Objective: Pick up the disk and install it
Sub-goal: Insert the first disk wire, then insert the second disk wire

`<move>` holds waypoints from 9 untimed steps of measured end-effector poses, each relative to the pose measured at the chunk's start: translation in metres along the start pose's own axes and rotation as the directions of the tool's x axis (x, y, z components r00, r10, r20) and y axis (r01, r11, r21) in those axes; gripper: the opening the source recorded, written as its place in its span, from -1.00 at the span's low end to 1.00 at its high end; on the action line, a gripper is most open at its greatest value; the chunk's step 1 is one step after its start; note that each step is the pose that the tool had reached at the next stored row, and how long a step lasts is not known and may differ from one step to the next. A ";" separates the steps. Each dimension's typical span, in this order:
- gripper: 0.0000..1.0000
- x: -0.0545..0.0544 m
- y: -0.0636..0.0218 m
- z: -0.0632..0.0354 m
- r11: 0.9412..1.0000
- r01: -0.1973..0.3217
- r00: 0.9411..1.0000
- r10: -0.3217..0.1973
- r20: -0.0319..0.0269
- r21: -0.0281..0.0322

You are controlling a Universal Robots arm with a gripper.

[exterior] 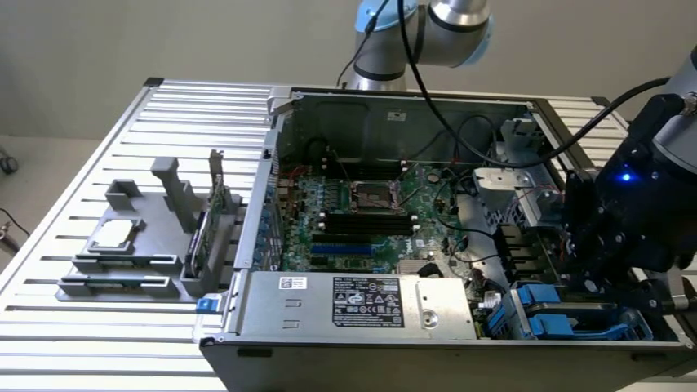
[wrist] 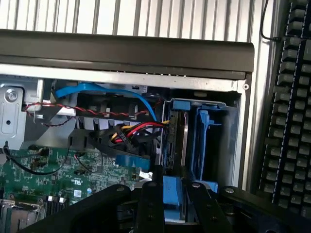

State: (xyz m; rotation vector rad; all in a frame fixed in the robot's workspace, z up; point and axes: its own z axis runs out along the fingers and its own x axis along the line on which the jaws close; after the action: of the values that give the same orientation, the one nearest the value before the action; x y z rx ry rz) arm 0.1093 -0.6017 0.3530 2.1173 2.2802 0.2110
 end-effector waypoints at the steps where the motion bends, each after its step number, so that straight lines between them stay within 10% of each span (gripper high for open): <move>1: -0.48 0.000 -0.0015 -0.0001 1.000 0.000 1.000 0.000 0.000 0.000; 9: -0.48 0.000 -0.0023 -0.0002 1.000 0.000 1.000 0.000 0.000 0.000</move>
State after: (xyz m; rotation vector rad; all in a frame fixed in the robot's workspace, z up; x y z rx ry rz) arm 0.1070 -0.6016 0.3530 2.1172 2.2803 0.2110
